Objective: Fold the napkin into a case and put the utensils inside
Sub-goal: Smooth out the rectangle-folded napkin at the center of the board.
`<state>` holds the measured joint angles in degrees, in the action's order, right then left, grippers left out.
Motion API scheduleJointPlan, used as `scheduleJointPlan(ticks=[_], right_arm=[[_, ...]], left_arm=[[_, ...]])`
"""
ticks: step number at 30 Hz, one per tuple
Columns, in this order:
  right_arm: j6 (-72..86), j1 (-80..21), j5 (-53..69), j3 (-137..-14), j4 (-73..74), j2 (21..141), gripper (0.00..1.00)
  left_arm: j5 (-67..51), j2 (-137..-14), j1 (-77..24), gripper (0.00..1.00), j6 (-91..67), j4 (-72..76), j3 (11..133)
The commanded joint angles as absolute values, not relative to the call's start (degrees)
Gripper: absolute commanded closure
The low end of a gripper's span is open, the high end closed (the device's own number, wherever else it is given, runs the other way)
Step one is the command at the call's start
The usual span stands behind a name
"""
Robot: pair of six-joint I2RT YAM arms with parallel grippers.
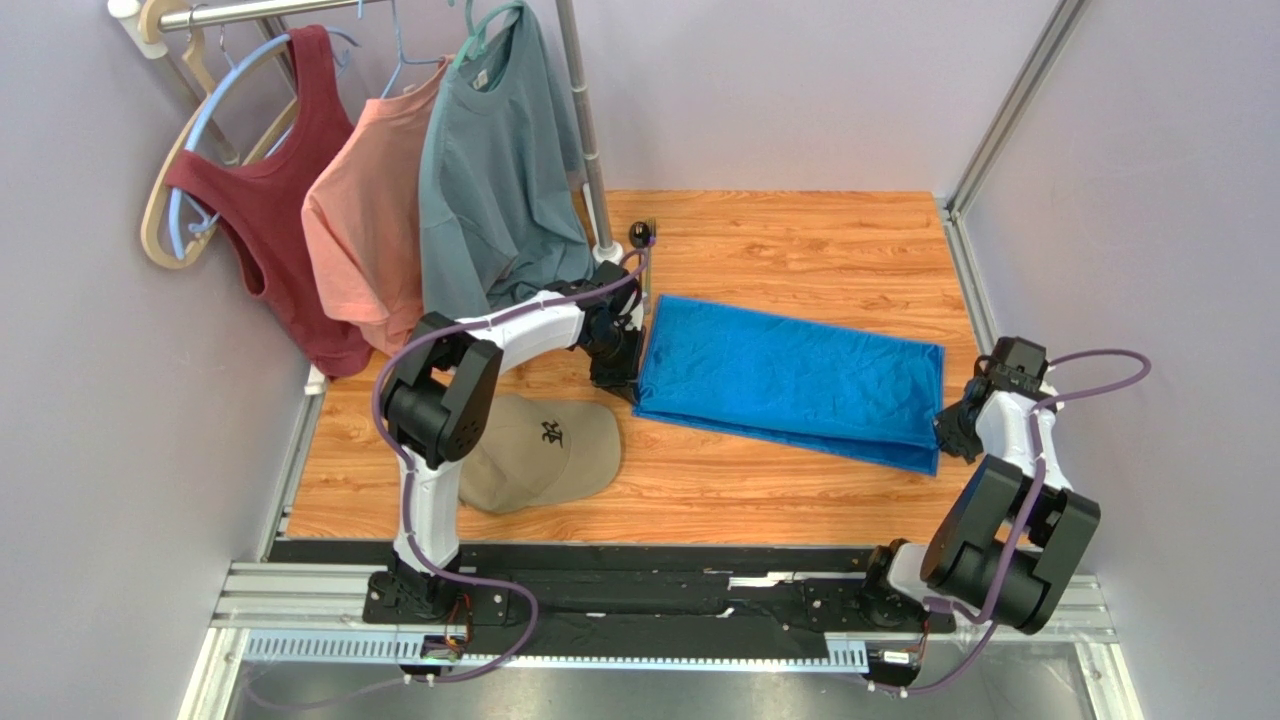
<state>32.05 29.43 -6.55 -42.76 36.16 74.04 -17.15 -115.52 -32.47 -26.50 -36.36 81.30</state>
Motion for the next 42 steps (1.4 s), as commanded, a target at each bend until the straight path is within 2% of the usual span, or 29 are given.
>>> scheduleJointPlan(ticks=[1,22,24,25,27,30,33,36,41,42], right_arm=[[31.6,29.5,-7.7,-44.5,34.1,76.6,0.98],[31.9,29.5,-10.8,-40.9,32.9,78.9,0.94],[31.8,29.5,-10.7,-41.1,33.0,79.3,0.92],[31.9,29.5,-10.5,-41.1,33.0,79.3,0.92],[31.6,29.5,-9.9,-41.2,32.7,79.3,0.88],[31.2,29.5,-9.2,-41.3,32.6,79.5,0.83],[31.2,29.5,-8.8,-41.2,32.5,79.5,0.75],[30.7,29.5,-7.7,-41.7,32.3,79.2,0.73],[29.7,29.4,-7.0,-43.6,34.7,77.9,0.55],[29.5,29.4,-7.2,-44.3,35.5,76.7,0.54]], left_arm=[[-17.4,-115.4,-32.1,1.0,-26.6,-35.8,81.3],[-18.0,-116.6,-32.1,1.0,-25.8,-37.1,80.2],[-18.0,-116.0,-32.1,0.98,-25.7,-37.2,79.7],[-17.8,-115.3,-32.1,0.94,-25.7,-37.2,79.5],[-17.4,-114.5,-32.1,0.87,-25.0,-37.3,79.4],[-16.1,-112.4,-32.1,0.7,-24.0,-38.0,79.6],[-14.9,-110.2,-32.2,0.64,-23.3,-38.5,79.9],[-14.4,-108.5,-32.4,0.62,-22.9,-38.8,80.2],[-16.6,-106.8,-35.1,0.61,-23.8,-37.0,80.1],[-18.6,-106.9,-35.2,0.64,-24.8,-36.1,80.0]])
